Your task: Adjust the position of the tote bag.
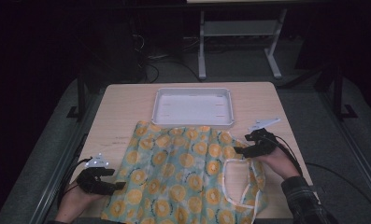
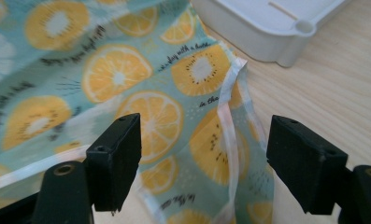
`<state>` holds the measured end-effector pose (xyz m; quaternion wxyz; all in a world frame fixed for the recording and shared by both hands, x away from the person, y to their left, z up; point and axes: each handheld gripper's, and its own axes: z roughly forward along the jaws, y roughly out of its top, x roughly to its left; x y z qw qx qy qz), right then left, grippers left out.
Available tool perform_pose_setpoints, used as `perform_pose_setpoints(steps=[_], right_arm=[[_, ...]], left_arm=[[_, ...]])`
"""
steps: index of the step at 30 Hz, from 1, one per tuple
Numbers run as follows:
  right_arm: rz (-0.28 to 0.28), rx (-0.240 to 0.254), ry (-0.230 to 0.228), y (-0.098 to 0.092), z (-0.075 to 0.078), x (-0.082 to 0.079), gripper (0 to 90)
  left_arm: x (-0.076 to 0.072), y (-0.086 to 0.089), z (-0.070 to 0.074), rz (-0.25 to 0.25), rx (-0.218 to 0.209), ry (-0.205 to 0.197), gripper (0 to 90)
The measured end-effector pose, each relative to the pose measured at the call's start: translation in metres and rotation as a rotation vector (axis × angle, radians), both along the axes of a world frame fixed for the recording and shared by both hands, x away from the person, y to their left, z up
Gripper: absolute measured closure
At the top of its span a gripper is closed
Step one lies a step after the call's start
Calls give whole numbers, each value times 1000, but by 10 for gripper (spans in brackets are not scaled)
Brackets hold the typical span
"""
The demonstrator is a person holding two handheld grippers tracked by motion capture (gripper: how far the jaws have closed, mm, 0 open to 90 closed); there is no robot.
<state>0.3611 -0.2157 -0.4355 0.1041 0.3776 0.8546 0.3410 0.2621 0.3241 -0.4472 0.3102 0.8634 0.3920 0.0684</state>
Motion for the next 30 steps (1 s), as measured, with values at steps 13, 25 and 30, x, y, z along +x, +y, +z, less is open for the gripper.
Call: perform_pose_setpoints(steps=[13,25,30], right_arm=[[54,-70,67,15,-22,19,389],[107,-129,61,19,-21,12,844],[135,-148,70,20,-20,11,891]], left_arm=[[-2,-6,-3,-22,74,-5,413],[5,-6,-2,-40,45,42,896],[9,-5,2,-32,52,26,899]])
